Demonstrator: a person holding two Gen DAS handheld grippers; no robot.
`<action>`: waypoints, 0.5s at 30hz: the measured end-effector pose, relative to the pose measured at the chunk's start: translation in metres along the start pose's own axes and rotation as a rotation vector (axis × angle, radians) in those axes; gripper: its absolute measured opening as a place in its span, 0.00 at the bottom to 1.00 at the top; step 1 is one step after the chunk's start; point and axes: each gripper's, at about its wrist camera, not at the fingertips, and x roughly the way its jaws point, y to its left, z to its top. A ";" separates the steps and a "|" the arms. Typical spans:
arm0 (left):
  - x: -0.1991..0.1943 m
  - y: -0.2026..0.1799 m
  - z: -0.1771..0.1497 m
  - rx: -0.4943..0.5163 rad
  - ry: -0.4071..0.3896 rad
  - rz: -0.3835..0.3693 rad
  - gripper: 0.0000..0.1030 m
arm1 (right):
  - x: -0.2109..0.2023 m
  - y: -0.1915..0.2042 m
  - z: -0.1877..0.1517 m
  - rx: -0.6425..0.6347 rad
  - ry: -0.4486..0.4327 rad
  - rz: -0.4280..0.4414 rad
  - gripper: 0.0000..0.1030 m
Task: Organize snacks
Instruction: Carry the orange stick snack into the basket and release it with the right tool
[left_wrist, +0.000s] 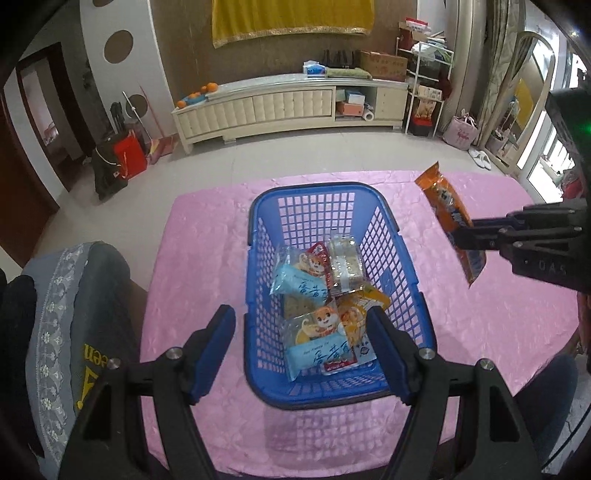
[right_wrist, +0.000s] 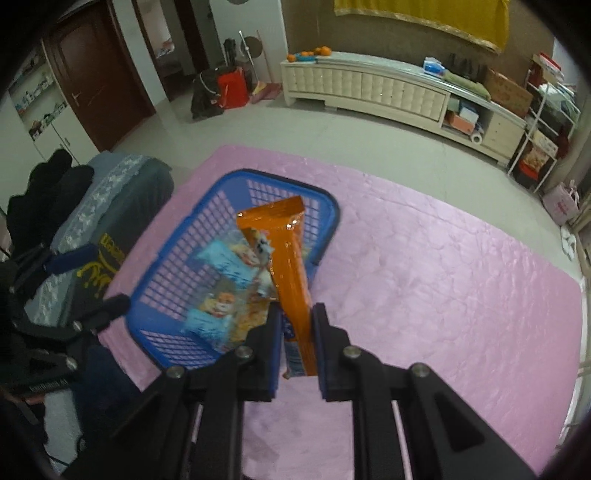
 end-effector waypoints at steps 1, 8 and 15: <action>-0.001 0.002 -0.001 -0.005 -0.001 0.001 0.69 | 0.003 0.004 -0.001 0.019 0.005 0.015 0.19; -0.001 0.022 -0.012 -0.033 -0.002 0.018 0.72 | 0.025 0.025 -0.006 0.102 0.064 0.086 0.19; 0.013 0.023 -0.023 -0.032 0.013 -0.005 0.75 | 0.054 0.036 -0.018 0.224 0.134 0.102 0.19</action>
